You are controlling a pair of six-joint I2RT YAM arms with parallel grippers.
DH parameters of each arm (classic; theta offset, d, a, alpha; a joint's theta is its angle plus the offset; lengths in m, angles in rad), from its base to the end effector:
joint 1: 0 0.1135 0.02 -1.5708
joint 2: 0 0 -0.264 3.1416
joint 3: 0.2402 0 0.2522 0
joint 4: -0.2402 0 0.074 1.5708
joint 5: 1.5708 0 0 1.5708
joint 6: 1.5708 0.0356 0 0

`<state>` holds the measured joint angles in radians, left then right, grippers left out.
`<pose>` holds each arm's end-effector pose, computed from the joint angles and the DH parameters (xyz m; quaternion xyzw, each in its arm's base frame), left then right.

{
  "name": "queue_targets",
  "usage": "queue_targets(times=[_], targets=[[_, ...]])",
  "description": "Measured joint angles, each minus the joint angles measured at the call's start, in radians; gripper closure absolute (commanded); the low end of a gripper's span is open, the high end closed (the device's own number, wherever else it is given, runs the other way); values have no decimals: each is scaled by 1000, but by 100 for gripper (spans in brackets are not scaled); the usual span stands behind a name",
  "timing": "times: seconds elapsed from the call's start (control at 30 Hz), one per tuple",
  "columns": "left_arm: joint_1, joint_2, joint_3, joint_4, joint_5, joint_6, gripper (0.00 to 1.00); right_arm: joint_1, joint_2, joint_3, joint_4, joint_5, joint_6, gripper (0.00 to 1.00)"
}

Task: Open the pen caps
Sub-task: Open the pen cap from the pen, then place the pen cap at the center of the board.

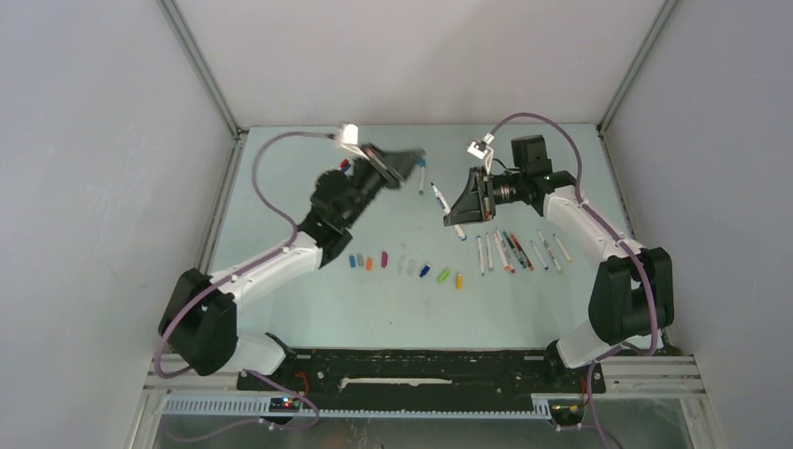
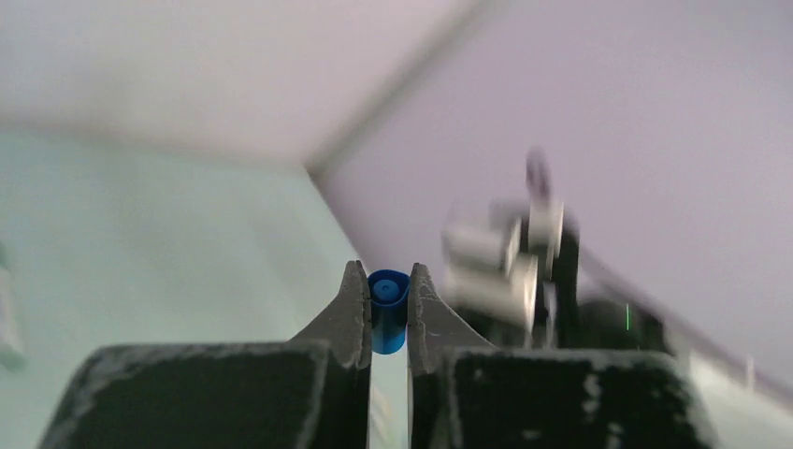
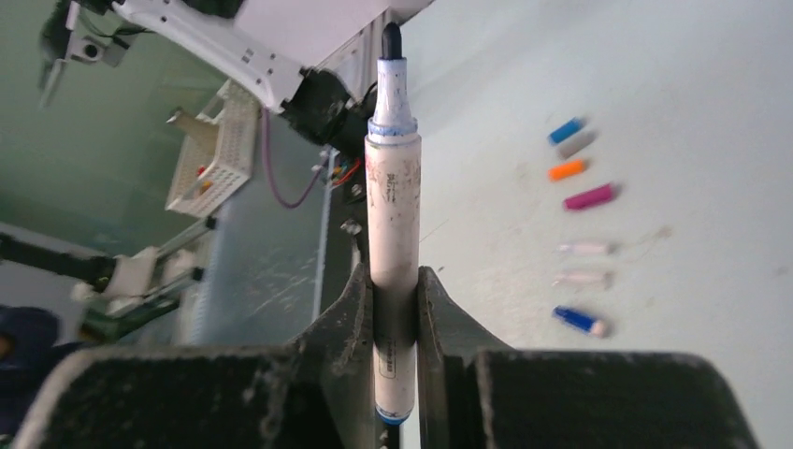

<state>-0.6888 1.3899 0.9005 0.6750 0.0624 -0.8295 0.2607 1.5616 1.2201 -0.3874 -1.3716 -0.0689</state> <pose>0.2492 -0.2080 0.3312 -0.0209 0.6383 -0.5439 0.5443 0.3088 0.1185 0.2980 -0.3711 0.6543 0.6056 0.2594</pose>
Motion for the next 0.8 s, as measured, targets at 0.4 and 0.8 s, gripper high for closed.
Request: queue_targets(times=[0.4, 0.8], targets=[[187, -150, 106, 146, -231, 71, 100, 5, 8, -38, -146, -3, -39, 100], [156, -323, -127, -51, -4, 78, 100, -106, -79, -2, -405, 331, -361, 100]])
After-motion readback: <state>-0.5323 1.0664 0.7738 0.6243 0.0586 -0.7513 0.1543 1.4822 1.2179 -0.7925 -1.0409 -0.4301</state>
